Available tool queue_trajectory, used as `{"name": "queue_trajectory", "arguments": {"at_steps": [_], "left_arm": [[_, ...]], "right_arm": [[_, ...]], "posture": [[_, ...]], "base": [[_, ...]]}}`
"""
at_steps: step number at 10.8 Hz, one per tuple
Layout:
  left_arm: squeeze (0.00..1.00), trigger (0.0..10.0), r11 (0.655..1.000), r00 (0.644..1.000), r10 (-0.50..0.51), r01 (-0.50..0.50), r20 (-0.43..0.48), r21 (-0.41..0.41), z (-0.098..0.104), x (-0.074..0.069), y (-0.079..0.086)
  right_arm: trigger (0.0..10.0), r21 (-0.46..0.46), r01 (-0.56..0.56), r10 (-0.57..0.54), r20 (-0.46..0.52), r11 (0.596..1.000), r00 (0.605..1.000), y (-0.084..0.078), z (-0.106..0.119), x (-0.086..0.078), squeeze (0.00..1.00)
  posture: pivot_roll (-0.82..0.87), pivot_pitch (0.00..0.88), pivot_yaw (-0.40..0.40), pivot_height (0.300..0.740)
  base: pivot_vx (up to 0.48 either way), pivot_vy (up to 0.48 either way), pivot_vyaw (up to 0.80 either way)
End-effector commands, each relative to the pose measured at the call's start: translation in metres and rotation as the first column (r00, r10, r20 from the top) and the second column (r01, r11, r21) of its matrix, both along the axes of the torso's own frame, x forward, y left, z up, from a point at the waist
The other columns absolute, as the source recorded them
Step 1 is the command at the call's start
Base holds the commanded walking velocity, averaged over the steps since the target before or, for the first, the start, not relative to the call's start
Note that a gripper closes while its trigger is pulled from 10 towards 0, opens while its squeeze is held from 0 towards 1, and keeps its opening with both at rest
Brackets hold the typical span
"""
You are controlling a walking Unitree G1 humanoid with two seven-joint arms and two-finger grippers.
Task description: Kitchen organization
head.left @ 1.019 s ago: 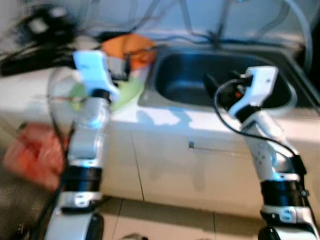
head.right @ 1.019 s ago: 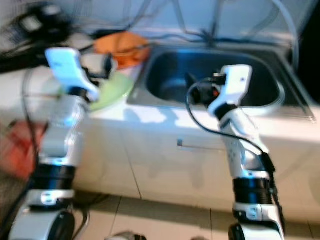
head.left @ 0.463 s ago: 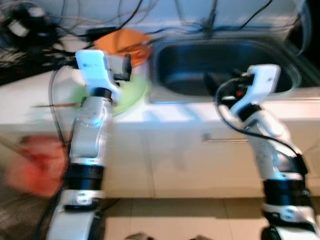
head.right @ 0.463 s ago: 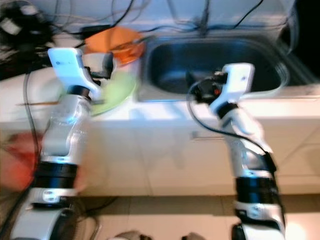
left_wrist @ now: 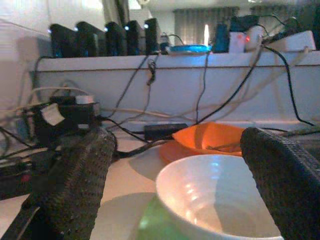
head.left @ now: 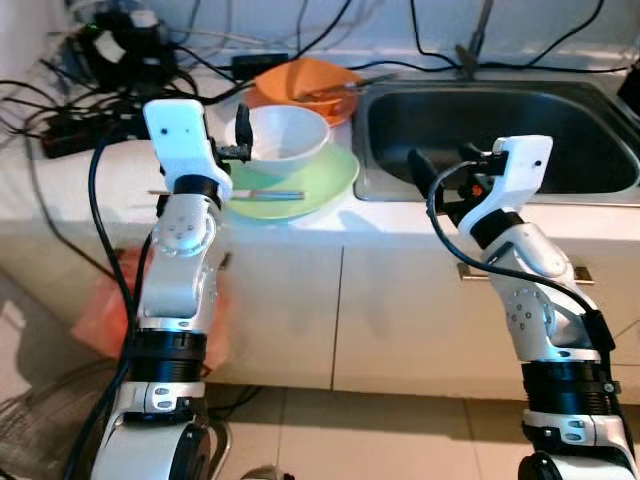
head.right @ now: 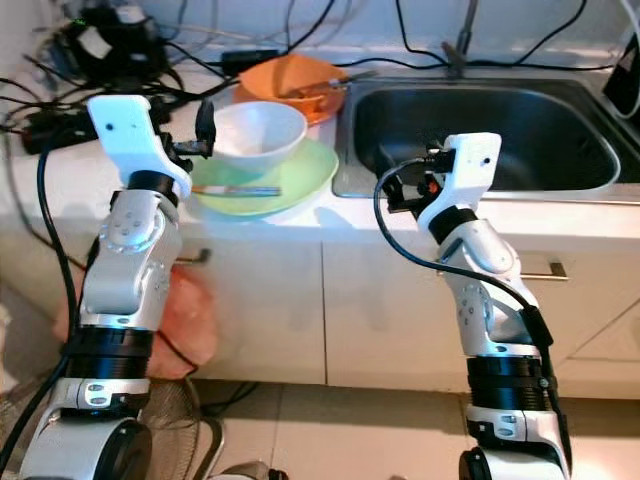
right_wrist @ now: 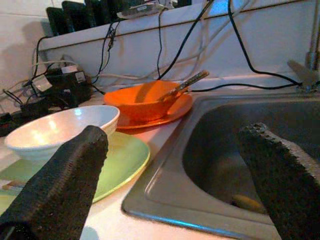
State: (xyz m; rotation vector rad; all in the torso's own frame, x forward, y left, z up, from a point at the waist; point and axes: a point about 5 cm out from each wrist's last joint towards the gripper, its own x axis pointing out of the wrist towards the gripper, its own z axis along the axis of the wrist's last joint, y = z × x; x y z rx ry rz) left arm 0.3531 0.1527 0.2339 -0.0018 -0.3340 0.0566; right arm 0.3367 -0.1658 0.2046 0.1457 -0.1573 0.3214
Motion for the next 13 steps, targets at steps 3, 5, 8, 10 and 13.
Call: {"name": "queue_trajectory", "arguments": {"at_steps": [3,5,8,10,13], "left_arm": [[0.00,10.0,0.999,0.999,0.047,-0.047,-0.024,-0.015,-0.001,0.000,0.005],[0.00,10.0,0.996,0.996,0.083,-0.085,-0.043,-0.039,-0.001,0.001,0.008],[0.00,10.0,0.943,0.975,0.204,-0.218,-0.084,-0.250,-0.002,-0.007,0.042],[0.00,10.0,0.922,0.979,0.183,-0.204,-0.095,-0.329,-0.005,-0.009,0.048],[0.00,10.0,0.870,0.974,0.160,-0.215,-0.158,-0.444,-0.013,-0.011,0.054]], "right_arm": [[10.0,-0.008,-0.071,0.071,0.024,0.997,0.997,0.004,0.009,-0.002,1.00],[10.0,-0.034,-0.177,0.178,0.031,0.984,0.983,0.015,0.012,-0.008,1.00],[10.0,-0.056,-0.287,0.288,0.002,0.956,0.958,0.028,0.005,-0.016,1.00],[10.0,-0.056,-0.333,0.333,-0.009,0.941,0.943,0.032,0.004,-0.018,1.00],[10.0,-0.088,-0.557,0.552,-0.078,0.826,0.830,0.050,-0.002,-0.038,0.90]], "posture": [[0.02,0.031,0.052,0.740],[0.02,0.030,0.055,0.740],[0.03,0.032,0.053,0.740],[0.04,0.031,0.051,0.740],[0.06,0.027,0.052,0.740]], "base": [[0.000,0.000,0.00],[0.000,0.000,0.00],[0.000,0.000,0.00],[0.000,0.000,0.00],[0.000,0.000,0.00]]}}
